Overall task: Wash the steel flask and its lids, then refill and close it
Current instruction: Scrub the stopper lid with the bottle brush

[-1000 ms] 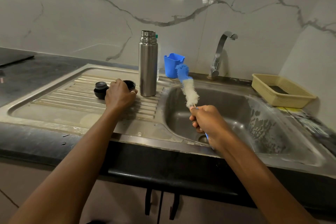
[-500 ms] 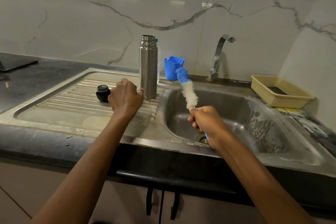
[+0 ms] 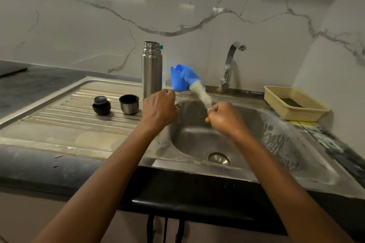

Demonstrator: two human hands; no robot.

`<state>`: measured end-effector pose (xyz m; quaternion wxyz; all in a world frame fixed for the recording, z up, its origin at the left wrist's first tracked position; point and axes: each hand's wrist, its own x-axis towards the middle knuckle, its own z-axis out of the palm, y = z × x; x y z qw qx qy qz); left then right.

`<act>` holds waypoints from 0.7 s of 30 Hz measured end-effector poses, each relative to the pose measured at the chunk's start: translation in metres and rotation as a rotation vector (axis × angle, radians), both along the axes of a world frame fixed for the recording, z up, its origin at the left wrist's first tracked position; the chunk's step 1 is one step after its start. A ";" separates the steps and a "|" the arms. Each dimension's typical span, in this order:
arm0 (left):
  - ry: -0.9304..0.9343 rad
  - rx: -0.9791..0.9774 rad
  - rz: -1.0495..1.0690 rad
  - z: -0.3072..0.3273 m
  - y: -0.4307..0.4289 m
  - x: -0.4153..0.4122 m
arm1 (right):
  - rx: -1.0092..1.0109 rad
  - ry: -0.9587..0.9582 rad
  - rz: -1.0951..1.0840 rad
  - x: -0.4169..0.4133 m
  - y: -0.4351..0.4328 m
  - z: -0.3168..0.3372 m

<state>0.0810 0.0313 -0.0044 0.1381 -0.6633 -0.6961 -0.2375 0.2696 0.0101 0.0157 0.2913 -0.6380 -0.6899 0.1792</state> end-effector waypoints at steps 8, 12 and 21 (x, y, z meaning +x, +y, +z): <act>0.081 -0.090 -0.162 -0.005 0.033 0.028 | 0.559 -0.826 -0.039 -0.034 0.071 0.139; 0.118 -0.053 -0.196 -0.012 0.038 0.027 | 0.697 -0.991 -0.001 -0.060 0.113 0.171; 0.144 -0.054 -0.229 -0.021 0.041 0.033 | 0.687 -1.261 -0.020 -0.086 0.174 0.186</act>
